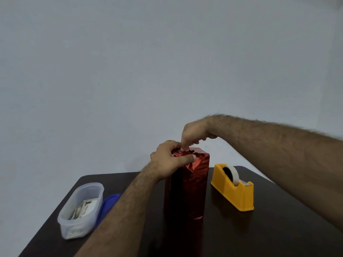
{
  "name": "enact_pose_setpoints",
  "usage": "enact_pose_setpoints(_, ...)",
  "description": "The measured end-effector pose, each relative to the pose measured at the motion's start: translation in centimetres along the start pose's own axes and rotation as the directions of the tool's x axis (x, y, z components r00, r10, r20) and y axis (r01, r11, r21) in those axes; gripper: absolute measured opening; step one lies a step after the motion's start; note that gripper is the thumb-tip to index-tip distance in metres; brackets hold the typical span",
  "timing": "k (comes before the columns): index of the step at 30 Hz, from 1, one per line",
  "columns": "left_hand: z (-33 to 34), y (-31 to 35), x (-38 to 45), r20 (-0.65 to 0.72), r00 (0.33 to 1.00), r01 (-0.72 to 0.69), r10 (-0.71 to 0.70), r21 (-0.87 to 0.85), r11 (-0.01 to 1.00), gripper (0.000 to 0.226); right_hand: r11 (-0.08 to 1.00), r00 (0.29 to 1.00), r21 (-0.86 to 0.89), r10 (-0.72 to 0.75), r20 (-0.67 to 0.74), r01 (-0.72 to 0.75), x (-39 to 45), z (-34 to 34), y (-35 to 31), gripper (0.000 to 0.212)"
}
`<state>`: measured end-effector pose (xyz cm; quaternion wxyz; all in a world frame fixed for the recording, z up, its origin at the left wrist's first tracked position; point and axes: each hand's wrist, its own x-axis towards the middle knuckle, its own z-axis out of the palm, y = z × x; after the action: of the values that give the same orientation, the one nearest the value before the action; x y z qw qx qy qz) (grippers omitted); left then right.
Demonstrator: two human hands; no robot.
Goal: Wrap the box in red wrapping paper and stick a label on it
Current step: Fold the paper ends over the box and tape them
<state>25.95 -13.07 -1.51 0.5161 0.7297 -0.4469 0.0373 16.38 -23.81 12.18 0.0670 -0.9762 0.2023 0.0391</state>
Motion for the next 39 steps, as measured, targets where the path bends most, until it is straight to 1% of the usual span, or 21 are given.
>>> enact_pose_setpoints(4, 0.0, -0.3, 0.1, 0.002, 1.0, 0.007, -0.007, -0.014, 1.0, 0.068, 0.999, 0.999, -0.036, 0.04, -0.009, -0.04, -0.7, -0.2, -0.8, 0.023)
enact_pose_setpoints(6, 0.0, -0.3, 0.1, 0.004, 1.0, 0.009, -0.009, -0.006, 1.0, 0.068, 0.994, 0.995, -0.07, 0.092, 0.034, -0.09, -0.9, -0.6, -1.3, 0.025)
enact_pose_setpoints(9, 0.0, -0.2, 0.1, 0.005, 1.0, -0.005, 0.005, 0.006, 1.0, 0.072, 0.979, 0.978, -0.125, 0.176, 0.116, -0.161, -1.1, -1.2, -1.9, 0.02)
enact_pose_setpoints(11, 0.0, -0.1, 0.0, -0.001, 1.0, -0.006, 0.006, 0.015, 1.0, 0.073, 0.978, 0.975, -0.131, 0.18, 0.131, -0.162, -1.4, -1.5, -2.2, 0.021)
enact_pose_setpoints(14, -0.1, 0.0, 0.0, 0.005, 1.0, -0.016, 0.016, 0.017, 1.0, 0.072, 0.976, 0.979, -0.157, 0.17, 0.114, -0.151, -1.3, -1.8, -2.3, 0.024)
enact_pose_setpoints(16, -0.2, -0.1, -0.1, 0.009, 1.0, -0.021, 0.021, 0.021, 1.0, 0.07, 0.972, 0.976, -0.146, 0.198, 0.085, -0.185, -1.3, -1.8, -2.2, 0.022)
enact_pose_setpoints(19, -0.4, -0.4, 0.0, 0.008, 1.0, -0.018, 0.018, -0.002, 1.0, 0.058, 0.959, 0.963, -0.138, 0.26, 0.076, -0.248, -1.7, -2.0, -1.2, 0.037)
enact_pose_setpoints(21, -0.2, -0.5, 0.1, 0.008, 1.0, -0.023, 0.024, -0.013, 1.0, 0.061, 0.955, 0.957, -0.122, 0.282, 0.07, -0.272, -2.6, -1.9, -0.2, 0.041)
enact_pose_setpoints(24, 0.1, -0.4, 0.2, -0.005, 1.0, -0.03, 0.03, -0.011, 0.999, 0.072, 0.941, 0.937, -0.037, 0.339, 0.08, -0.337, -3.3, -1.3, 1.3, 0.05)
enact_pose_setpoints(27, 0.1, -0.7, 0.3, -0.004, 1.0, -0.027, 0.027, -0.015, 1.0, 0.08, 0.883, 0.887, 0.114, 0.441, 0.134, -0.456, -3.1, -0.3, 2.9, 0.058)
enact_pose_setpoints(29, 0.1, -0.7, 0.3, 0.006, 1.0, -0.029, 0.03, -0.018, 0.999, 0.087, 0.844, 0.862, 0.185, 0.48, 0.16, -0.504, -2.8, 0.2, 3.7, 0.061)
enact_pose_setpoints(31, 0.2, -0.6, 0.3, 0.006, 0.999, -0.034, 0.034, -0.019, 0.999, 0.091, 0.822, 0.854, 0.233, 0.494, 0.163, -0.52, -2.5, 0.3, 4.3, 0.059)
enact_pose_setpoints(33, 0.2, -0.6, 0.3, 0.006, 0.999, -0.032, 0.032, -0.013, 0.999, 0.085, 0.804, 0.852, 0.283, 0.504, 0.139, -0.522, -2.4, 0.4, 4.5, 0.053)
enact_pose_setpoints(35, 0.1, -1.0, 0.3, 0.002, 1.0, -0.027, 0.027, -0.03, 0.999, 0.081, 0.807, 0.863, 0.323, 0.501, 0.065, -0.494, -1.9, 0.3, 4.7, 0.043)
enact_pose_setpoints(36, 0.0, -1.1, 0.3, -0.002, 1.0, -0.023, 0.023, -0.039, 0.999, 0.08, 0.817, 0.877, 0.355, 0.481, 0.018, -0.455, -1.5, 0.4, 4.6, 0.043)
enact_pose_setpoints(37, 0.0, -1.1, 0.3, -0.002, 1.0, -0.022, 0.022, -0.045, 0.999, 0.081, 0.818, 0.891, 0.403, 0.455, -0.013, -0.411, -1.4, 0.5, 4.5, 0.05)
enact_pose_setpoints(39, 0.1, -1.1, 0.3, -0.002, 1.0, -0.017, 0.017, -0.066, 0.998, 0.083, 0.806, 0.919, 0.486, 0.395, -0.013, -0.339, -1.3, 0.9, 4.0, 0.08)
